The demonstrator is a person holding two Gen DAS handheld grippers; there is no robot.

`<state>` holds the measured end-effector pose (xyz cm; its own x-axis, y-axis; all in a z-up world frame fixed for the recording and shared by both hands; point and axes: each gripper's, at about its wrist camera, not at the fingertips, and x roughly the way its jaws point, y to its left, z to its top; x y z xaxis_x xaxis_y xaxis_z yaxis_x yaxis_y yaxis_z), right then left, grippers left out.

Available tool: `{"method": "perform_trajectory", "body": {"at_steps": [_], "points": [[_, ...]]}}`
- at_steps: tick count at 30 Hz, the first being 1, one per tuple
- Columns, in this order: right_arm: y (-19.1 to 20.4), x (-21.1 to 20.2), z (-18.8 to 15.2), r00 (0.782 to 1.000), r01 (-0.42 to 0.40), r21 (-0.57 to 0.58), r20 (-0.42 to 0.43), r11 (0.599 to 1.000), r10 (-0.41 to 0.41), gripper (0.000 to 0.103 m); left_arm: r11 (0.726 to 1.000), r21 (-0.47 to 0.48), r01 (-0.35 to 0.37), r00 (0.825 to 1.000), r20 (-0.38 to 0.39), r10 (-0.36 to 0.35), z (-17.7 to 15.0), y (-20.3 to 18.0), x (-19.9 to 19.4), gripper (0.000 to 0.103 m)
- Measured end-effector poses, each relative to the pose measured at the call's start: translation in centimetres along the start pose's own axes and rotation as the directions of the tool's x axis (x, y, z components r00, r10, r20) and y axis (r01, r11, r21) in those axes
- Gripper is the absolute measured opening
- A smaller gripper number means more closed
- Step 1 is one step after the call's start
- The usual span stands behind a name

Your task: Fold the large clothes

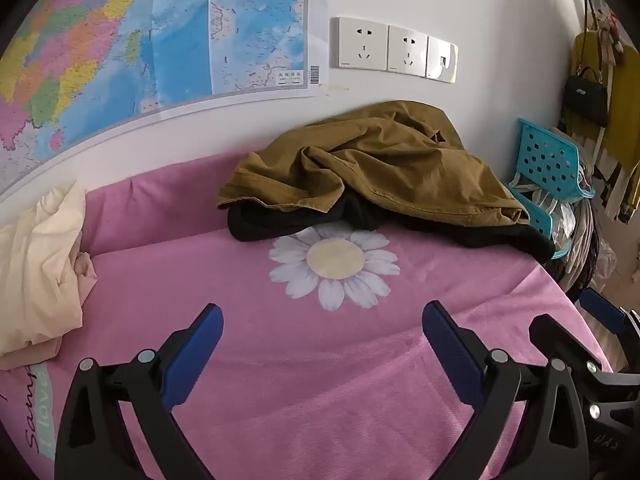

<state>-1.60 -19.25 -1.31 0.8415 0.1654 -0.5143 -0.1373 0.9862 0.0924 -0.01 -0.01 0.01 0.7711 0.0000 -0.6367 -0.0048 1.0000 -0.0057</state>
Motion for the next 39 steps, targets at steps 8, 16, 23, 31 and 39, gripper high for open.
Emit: {"method": "perform_trajectory", "body": {"at_steps": [8,16,23,31,39], "points": [[0.11,0.02,0.14,1.000,-0.001,-0.001,-0.009,1.000,0.001,0.098,1.000,-0.007,0.008,1.000,-0.004,-0.008,0.35,0.63,-0.34,0.097],[0.39,-0.04,0.30,1.000,0.008,-0.010,0.003,1.000,-0.008,0.098,1.000,-0.023,-0.008,1.000,0.015,0.008,0.54,0.59,-0.78,0.097],[0.41,-0.01,0.26,1.000,0.005,-0.011,0.003,1.000,-0.005,0.098,1.000,-0.025,0.000,1.000,0.013,0.001,0.33,0.58,-0.86,0.097],[0.49,0.02,0.29,1.000,0.002,-0.009,0.004,1.000,-0.002,0.098,1.000,-0.026,0.000,1.000,0.012,0.001,0.48,0.57,-0.83,0.097],[0.55,0.08,0.27,1.000,0.000,-0.010,0.004,1.000,0.000,0.098,1.000,-0.026,0.000,1.000,0.017,0.000,0.41,0.50,-0.86,0.097]]}}
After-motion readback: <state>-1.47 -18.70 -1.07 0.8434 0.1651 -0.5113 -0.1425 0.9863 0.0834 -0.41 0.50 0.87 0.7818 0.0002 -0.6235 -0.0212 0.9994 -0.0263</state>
